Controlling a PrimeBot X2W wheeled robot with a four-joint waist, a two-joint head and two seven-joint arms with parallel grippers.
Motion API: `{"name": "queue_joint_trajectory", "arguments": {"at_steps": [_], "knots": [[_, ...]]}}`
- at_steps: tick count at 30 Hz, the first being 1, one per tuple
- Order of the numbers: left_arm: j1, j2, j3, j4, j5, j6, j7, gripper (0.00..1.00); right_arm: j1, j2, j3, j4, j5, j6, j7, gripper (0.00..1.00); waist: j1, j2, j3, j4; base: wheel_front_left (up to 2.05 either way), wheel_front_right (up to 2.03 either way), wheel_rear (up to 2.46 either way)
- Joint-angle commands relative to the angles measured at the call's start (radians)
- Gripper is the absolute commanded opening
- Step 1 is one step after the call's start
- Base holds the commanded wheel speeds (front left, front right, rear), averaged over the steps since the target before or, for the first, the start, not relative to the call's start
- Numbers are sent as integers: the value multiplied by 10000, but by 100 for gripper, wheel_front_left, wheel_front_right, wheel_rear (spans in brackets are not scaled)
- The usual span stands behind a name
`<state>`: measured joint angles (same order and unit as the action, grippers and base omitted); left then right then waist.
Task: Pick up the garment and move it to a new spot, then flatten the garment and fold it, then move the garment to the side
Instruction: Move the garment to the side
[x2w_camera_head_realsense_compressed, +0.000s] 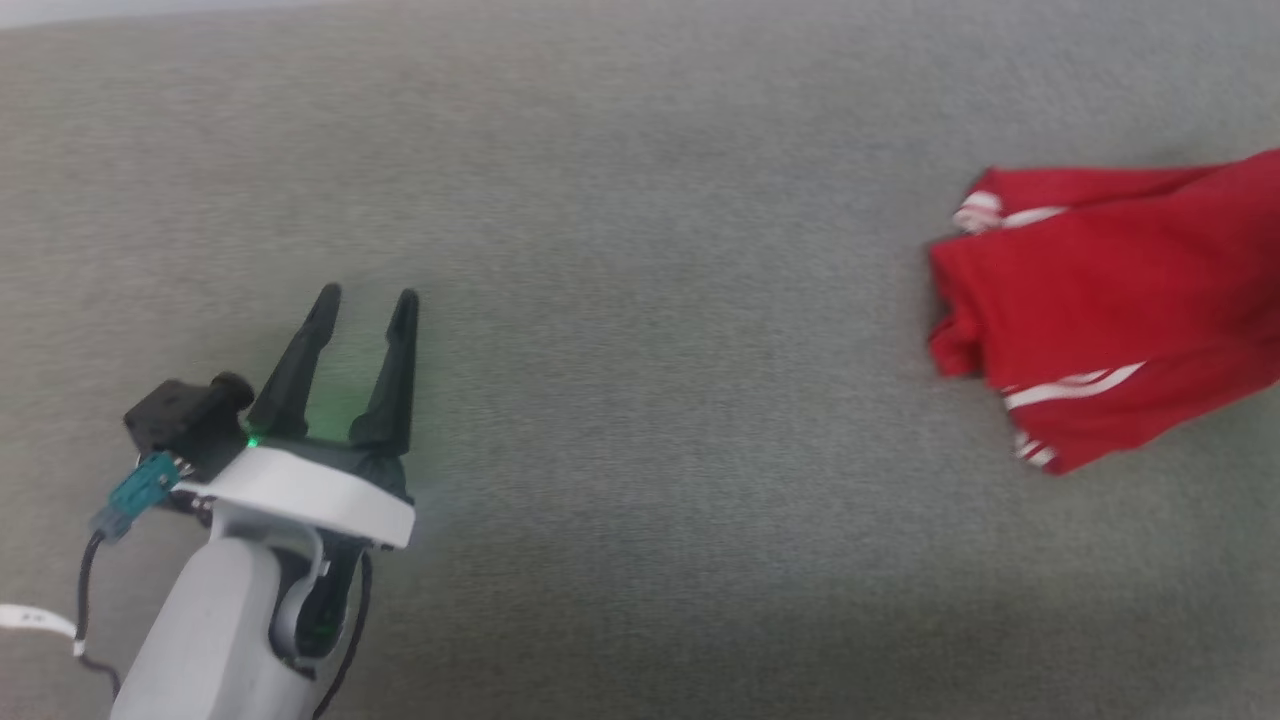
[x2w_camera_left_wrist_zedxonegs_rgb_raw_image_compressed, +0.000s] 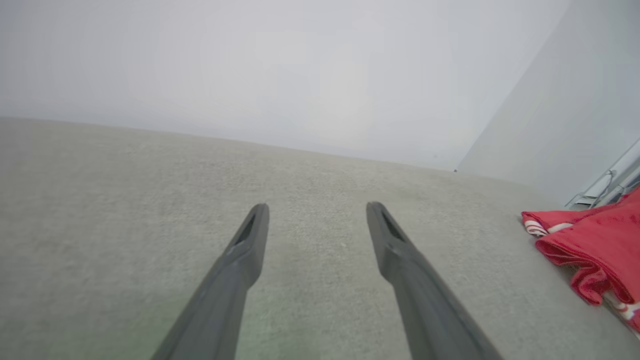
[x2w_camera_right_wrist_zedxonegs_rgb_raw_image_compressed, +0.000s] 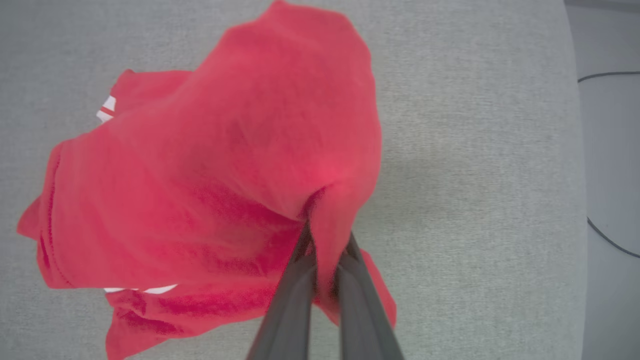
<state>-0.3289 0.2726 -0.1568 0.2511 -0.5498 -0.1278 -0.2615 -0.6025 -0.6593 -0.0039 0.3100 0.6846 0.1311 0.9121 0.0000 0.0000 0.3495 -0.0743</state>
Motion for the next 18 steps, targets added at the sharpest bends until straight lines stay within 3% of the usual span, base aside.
{"name": "queue_joint_trajectory", "arguments": {"at_steps": [1, 10, 18], "knots": [[-217, -16, -98, -47, 90, -16, -44, 100, -211, -143, -18, 111, -110, -8, -206, 0, 0, 0, 249, -305, 0, 0, 0], [-1284, 83, -869, -174, 244, -17, -46, 100, -1130, -1331, 506, 1083, -572, -9, -1943, 0, 0, 0, 1028, -1034, 0, 0, 0], [-2068, 189, -1478, -86, 239, -17, -46, 100, -1774, -2026, 951, 2208, -1153, -11, -3397, 0, 0, 0, 1618, -1176, 0, 0, 0]]}}
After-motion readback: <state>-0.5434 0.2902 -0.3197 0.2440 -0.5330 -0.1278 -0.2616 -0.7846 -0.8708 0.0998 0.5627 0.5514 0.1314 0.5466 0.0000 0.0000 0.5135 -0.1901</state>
